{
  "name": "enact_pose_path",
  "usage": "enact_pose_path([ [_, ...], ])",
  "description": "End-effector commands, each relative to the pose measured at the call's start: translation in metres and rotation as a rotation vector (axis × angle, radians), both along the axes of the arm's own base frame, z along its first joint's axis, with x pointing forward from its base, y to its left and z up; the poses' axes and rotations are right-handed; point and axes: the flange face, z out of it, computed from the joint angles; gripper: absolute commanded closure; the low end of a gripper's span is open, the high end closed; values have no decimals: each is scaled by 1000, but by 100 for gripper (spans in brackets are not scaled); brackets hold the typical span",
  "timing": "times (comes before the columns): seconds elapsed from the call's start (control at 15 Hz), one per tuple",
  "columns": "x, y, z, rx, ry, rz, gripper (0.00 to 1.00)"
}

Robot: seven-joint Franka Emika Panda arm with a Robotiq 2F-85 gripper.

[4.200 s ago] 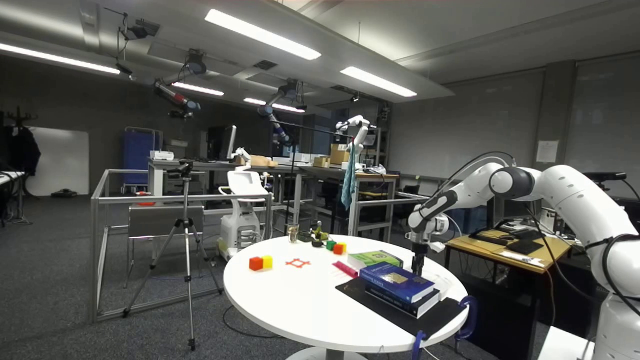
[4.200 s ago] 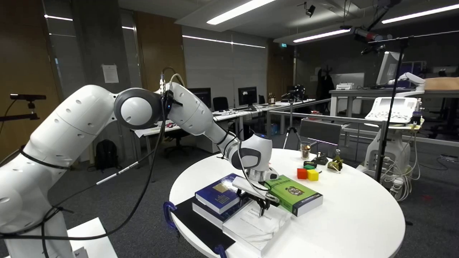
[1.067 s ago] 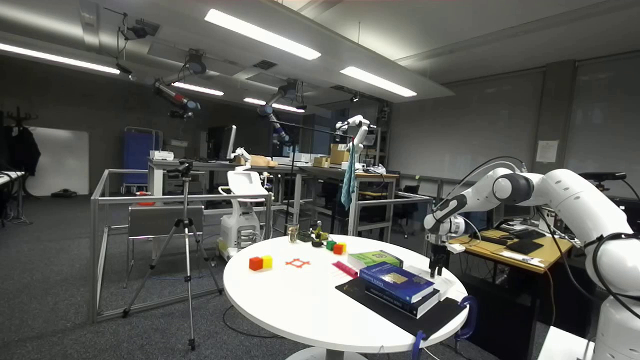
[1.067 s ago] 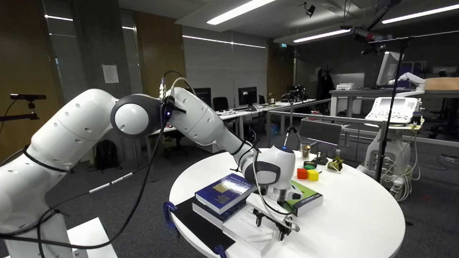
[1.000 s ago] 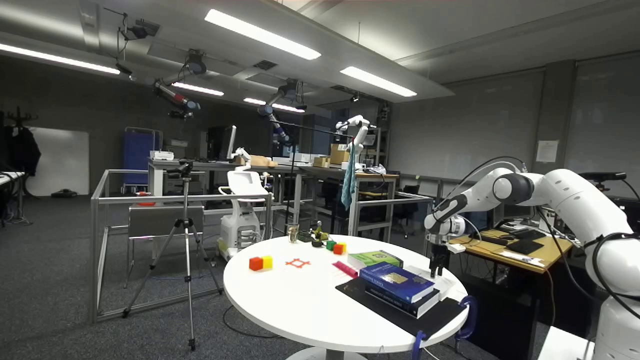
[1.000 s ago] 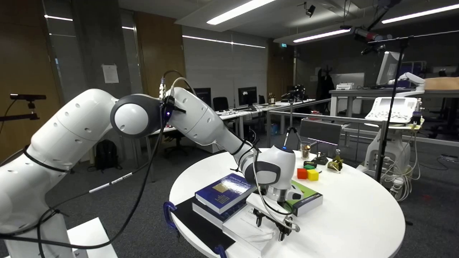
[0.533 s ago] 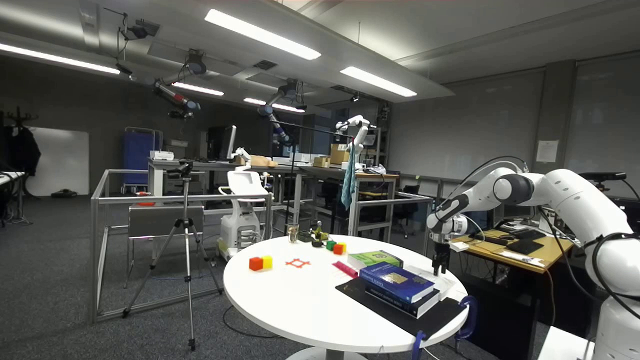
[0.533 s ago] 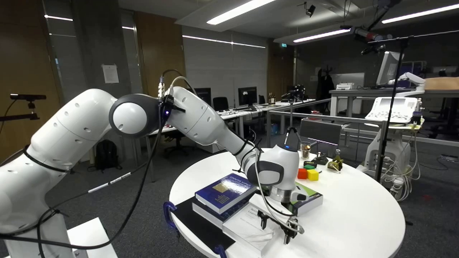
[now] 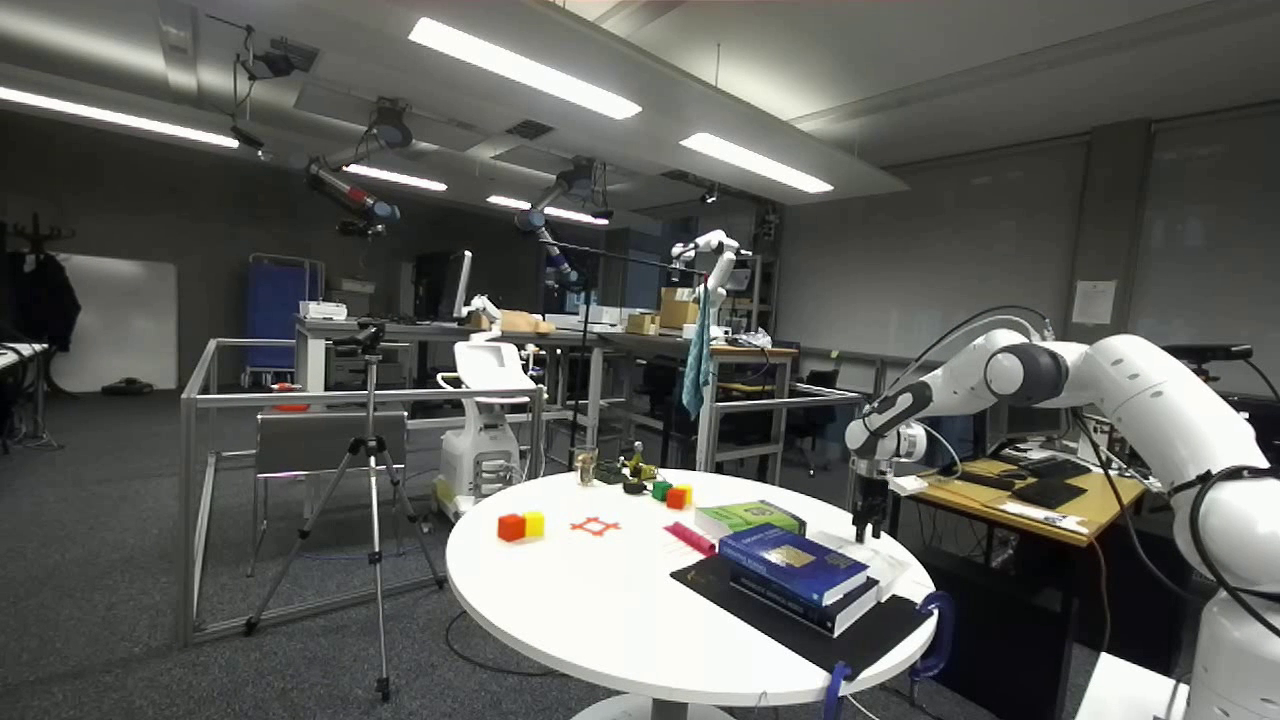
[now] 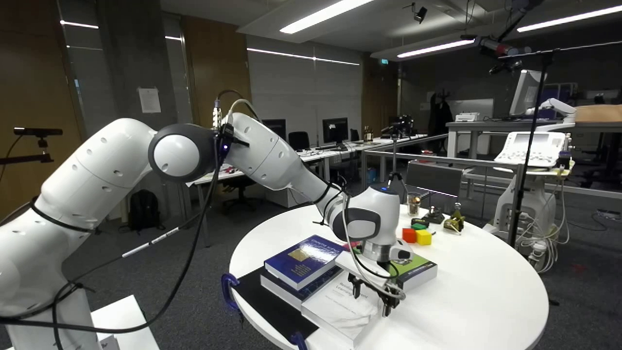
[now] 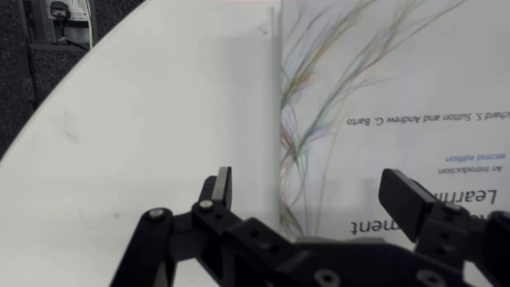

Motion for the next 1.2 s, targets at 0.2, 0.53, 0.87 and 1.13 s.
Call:
enact_pose_path([
  [0.2,17,75,18,-5,-26,90,0],
  [0.53,33,113,12,-28,-33,158,0],
  [0.87,45,136,13,-91,-56,161,0],
  [1.13,50,147,11,-129,-45,158,0],
])
